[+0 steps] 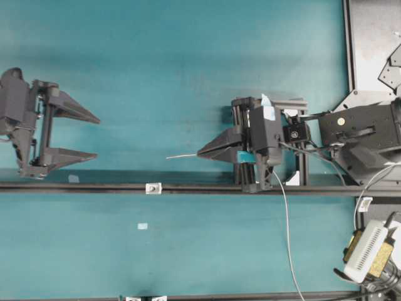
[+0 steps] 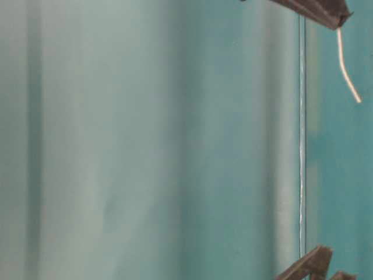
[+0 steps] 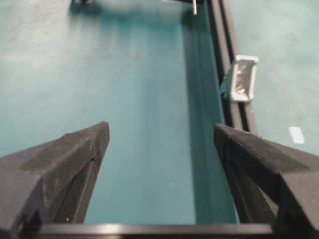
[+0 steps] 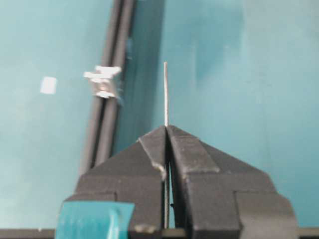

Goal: Insert the wire into the hole on the right side and pull it with the left arm.
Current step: 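Carry the wire down to the rail, aligning its tip with the white bracket hole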

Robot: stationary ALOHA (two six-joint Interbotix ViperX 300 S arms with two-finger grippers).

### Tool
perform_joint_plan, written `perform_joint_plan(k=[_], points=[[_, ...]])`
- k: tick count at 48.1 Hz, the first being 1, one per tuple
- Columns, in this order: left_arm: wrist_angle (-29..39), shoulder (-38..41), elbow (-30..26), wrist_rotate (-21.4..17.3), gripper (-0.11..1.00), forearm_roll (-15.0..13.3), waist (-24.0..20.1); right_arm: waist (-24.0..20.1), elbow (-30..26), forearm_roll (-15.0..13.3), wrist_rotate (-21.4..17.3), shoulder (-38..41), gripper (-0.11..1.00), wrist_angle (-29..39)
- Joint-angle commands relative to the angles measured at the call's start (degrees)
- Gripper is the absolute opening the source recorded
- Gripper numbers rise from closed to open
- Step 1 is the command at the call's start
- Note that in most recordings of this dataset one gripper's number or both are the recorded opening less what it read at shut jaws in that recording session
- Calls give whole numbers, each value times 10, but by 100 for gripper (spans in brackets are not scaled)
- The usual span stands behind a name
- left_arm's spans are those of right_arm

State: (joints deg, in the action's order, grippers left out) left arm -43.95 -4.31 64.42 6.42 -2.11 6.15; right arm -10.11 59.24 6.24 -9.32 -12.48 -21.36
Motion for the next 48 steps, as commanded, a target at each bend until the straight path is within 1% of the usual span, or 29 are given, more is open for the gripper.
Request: perform_joint_plan(k=[1,7,13,20,24,25,31,35,37,41,48], points=[[-38,23,-18,0,83,-3,16,-18,1,17,4,3,4,-30],[-71,49,-25,1,83,-4,33,-42,7,44,16,25,4,-73],[-94,69,-32,2,83,-9,53,-72,11,93,43,53,4,-116],[-131,98,-35,2,83,-11,74,-113,11,172,99,75,4,-150],[-157,115,-39,2,82,-14,82,-139,11,223,138,81,4,-172],[-164,120,-40,2,82,-14,83,-149,11,243,153,83,4,-182],[-190,147,-48,2,82,-15,91,-187,11,319,207,91,4,-218],[-199,158,-51,2,82,-15,91,-210,10,364,233,100,4,-238],[-201,163,-52,2,82,-15,92,-220,8,381,243,105,4,-246],[-205,170,-54,2,82,-14,94,-237,4,401,254,119,4,-259],[-214,179,-54,2,82,-14,98,-252,1,405,254,137,4,-276]])
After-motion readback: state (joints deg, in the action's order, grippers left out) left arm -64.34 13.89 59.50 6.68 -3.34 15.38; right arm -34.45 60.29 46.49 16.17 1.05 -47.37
